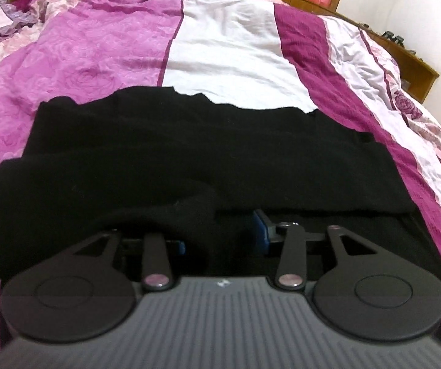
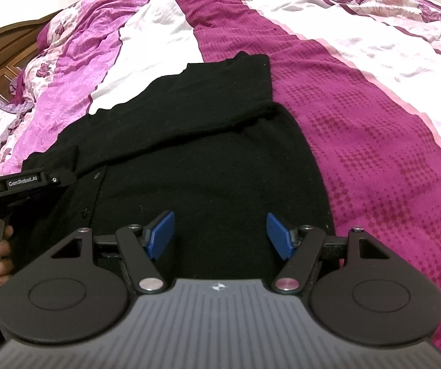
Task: Fold small clothes
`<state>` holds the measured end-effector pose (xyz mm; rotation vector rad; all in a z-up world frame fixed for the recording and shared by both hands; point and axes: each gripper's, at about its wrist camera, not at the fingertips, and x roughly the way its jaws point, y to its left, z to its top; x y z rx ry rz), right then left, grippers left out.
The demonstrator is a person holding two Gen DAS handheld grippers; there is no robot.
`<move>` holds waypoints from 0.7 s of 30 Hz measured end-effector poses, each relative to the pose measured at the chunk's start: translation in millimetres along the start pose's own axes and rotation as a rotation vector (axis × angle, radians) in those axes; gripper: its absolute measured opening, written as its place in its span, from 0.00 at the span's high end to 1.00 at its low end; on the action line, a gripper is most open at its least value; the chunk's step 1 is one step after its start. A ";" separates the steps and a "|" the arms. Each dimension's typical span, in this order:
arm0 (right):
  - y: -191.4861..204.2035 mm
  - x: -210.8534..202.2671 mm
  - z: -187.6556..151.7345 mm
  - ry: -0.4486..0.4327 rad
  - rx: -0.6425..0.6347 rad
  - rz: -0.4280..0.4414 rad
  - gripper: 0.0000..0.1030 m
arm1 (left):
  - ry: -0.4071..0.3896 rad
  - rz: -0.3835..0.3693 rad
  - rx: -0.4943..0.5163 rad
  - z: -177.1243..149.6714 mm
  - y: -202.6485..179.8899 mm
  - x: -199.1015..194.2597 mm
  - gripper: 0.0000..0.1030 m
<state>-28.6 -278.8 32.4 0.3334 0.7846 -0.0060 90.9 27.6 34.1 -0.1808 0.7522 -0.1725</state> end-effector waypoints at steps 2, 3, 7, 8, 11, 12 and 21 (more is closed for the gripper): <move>0.0 -0.2 0.0 -0.001 0.001 0.000 0.29 | 0.019 -0.006 -0.014 0.3 0.7 -5.8 0.59; -0.5 -0.5 0.2 -0.002 0.002 0.001 0.29 | 0.030 -0.008 -0.016 0.5 0.8 -8.8 0.59; -0.4 -3.0 1.4 -0.002 0.015 0.009 0.29 | 0.064 0.016 0.016 -1.5 3.8 -26.7 0.59; 0.4 -3.4 2.1 -0.002 0.016 0.014 0.29 | 0.066 0.021 0.022 -2.5 6.0 -31.8 0.59; 6.4 -5.1 4.5 -0.005 0.003 0.025 0.29 | 0.070 0.039 0.004 -5.1 17.4 -45.0 0.59; 9.3 -5.4 5.7 -0.005 -0.004 0.029 0.29 | 0.071 0.042 -0.006 -5.8 21.7 -49.1 0.59; 52.4 -3.8 18.1 0.011 -0.098 0.109 0.29 | 0.053 0.131 -0.035 -6.3 52.9 -76.6 0.59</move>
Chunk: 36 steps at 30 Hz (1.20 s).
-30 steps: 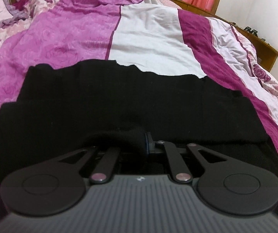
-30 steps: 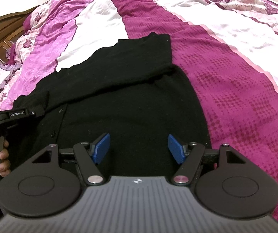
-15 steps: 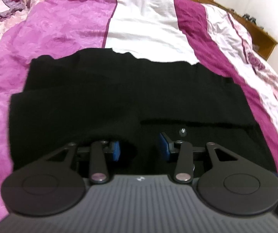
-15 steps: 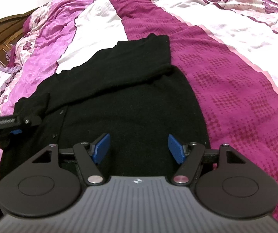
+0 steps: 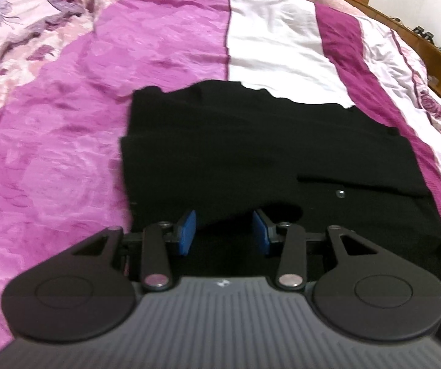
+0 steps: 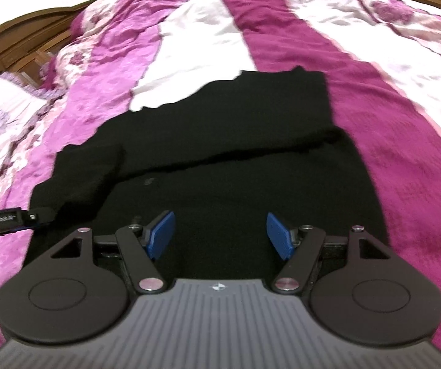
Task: Fold small clothes
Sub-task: 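Bring both open grippers to the cardigan hem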
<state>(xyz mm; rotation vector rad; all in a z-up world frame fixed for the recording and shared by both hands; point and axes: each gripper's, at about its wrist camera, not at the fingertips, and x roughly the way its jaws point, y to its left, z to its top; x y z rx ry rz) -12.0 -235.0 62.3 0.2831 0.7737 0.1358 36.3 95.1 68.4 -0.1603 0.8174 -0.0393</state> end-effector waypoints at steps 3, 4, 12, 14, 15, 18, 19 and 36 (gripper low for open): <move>17.1 5.9 6.7 0.013 -0.024 0.038 0.29 | -0.003 0.026 0.000 -2.3 7.6 -2.2 0.58; 23.9 8.8 8.9 0.017 -0.035 0.050 0.29 | -0.003 0.031 -0.003 -3.7 9.4 -2.4 0.58; 74.7 48.2 23.8 0.086 -0.085 0.144 0.29 | 0.015 0.041 -0.045 -13.6 26.2 -0.4 0.58; 86.5 61.7 28.7 0.110 -0.083 0.171 0.29 | 0.019 0.042 -0.051 -15.3 29.4 0.4 0.58; 92.3 68.4 31.1 0.120 -0.085 0.186 0.29 | 0.019 0.041 -0.052 -16.0 30.6 0.9 0.58; 108.7 84.6 35.7 0.135 -0.104 0.213 0.29 | 0.019 0.039 -0.057 -17.2 34.0 1.6 0.58; 114.0 92.1 37.7 0.145 -0.107 0.219 0.29 | 0.020 0.037 -0.061 -17.5 35.4 2.0 0.58; 158.7 138.2 71.9 0.206 -0.123 0.322 0.94 | 0.018 0.042 -0.107 -18.3 52.6 7.0 0.58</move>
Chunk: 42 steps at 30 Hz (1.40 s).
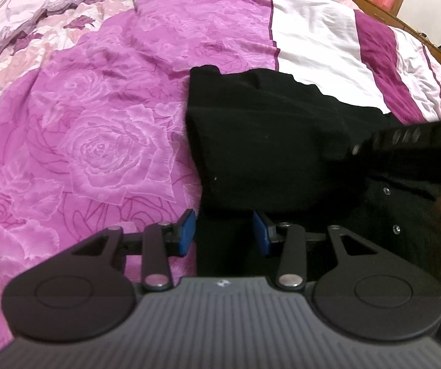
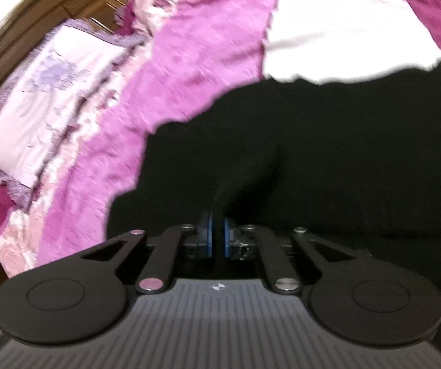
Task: Fold small clothes
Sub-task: 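Bring both open grippers to the cardigan hem, then grasp the black cardigan hem with the right gripper and lift it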
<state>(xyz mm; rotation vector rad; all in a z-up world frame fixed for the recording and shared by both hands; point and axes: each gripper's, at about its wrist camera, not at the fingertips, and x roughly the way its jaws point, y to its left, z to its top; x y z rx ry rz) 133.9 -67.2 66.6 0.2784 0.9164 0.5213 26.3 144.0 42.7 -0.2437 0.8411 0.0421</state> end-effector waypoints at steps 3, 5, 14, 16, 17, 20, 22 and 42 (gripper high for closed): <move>16.2 -17.8 19.0 -0.047 -0.070 0.024 0.95 | 0.000 0.004 -0.002 0.0 0.1 1.1 0.58; 26.9 -29.9 34.8 -0.080 -0.115 0.032 0.95 | -0.003 0.006 -0.002 1.1 -0.4 2.4 0.58; 46.6 -74.1 81.3 -0.192 -0.191 0.017 0.95 | -0.066 0.026 0.018 27.7 -5.6 23.7 0.58; 42.5 -82.2 84.5 -0.208 -0.187 0.010 0.95 | -0.074 0.032 0.008 34.0 -4.9 32.6 0.58; 39.0 -86.2 85.9 -0.216 -0.181 0.008 0.95 | -0.074 0.035 0.003 36.2 -4.5 36.8 0.58; 26.4 -93.4 87.4 -0.223 -0.155 -0.014 0.95 | -0.074 0.051 -0.017 40.8 -2.3 49.2 0.58; 14.5 -94.4 85.7 -0.221 -0.128 -0.036 0.95 | -0.071 0.052 -0.029 42.2 -1.0 54.3 0.58; -104.2 -22.8 9.0 -0.044 0.071 -0.249 0.94 | -0.081 0.096 0.053 35.3 -12.6 55.2 0.54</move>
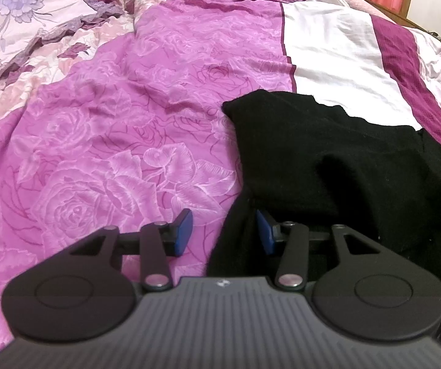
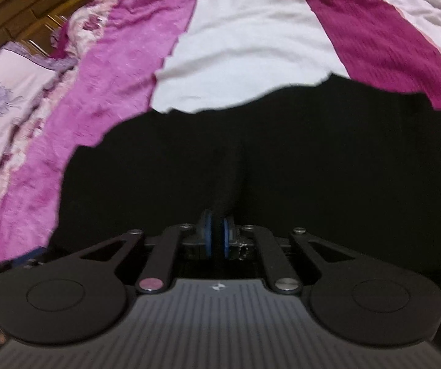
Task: Fold small clothes
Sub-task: 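Grasp the black cardigan hem with the right gripper and lift it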
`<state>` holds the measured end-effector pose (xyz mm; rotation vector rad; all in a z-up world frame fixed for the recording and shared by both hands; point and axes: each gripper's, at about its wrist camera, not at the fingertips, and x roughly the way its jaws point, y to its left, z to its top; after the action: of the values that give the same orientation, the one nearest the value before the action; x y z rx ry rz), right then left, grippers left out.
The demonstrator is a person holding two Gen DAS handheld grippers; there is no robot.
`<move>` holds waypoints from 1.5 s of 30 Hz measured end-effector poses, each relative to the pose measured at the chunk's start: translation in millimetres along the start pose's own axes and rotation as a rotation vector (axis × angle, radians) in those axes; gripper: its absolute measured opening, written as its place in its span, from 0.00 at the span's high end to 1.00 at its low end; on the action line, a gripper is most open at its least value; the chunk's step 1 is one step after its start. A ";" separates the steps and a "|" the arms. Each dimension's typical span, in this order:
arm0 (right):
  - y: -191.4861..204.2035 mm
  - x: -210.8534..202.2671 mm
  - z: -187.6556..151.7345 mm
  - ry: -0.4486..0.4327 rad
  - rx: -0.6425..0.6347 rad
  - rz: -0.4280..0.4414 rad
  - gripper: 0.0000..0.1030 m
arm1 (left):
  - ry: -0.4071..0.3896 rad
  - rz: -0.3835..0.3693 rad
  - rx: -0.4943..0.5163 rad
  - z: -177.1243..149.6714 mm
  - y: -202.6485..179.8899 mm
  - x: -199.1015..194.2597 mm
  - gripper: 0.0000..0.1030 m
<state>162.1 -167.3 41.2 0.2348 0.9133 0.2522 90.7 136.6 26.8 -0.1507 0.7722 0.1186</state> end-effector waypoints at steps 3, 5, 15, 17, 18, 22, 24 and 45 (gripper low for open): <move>-2.8 1.1 -5.6 -0.017 0.011 0.009 0.92 | 0.011 0.002 0.003 0.0 -1.0 -2.8 0.54; 0.1 -5.1 -6.7 -0.026 0.002 -0.001 0.83 | 0.020 0.002 0.007 -0.1 -1.1 -6.1 0.54; 65.8 -57.1 -27.6 -0.155 -0.261 -0.001 0.43 | 0.051 -0.007 -0.013 -4.6 2.2 -24.7 0.54; 82.3 -58.1 -35.6 -0.153 -0.311 0.021 0.42 | 0.054 -0.010 -0.016 -5.9 2.7 -27.7 0.54; 89.4 -57.8 -40.3 -0.148 -0.334 0.030 0.42 | 0.054 -0.013 -0.017 -6.6 2.9 -29.3 0.54; 118.5 -50.1 -59.5 -0.126 -0.423 0.048 0.41 | 0.051 -0.019 -0.021 -9.6 4.5 -33.8 0.54; 127.6 -45.0 -66.3 -0.114 -0.445 0.050 0.41 | 0.053 -0.018 -0.023 -11.1 5.9 -34.3 0.54; 139.1 11.7 -94.4 -0.104 -0.426 -0.057 0.63 | 0.049 -0.011 -0.013 -20.6 6.5 -30.2 0.54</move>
<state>77.1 -23.4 19.3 -0.1705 0.7423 0.3715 54.1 137.8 32.8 -0.1710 0.8196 0.1102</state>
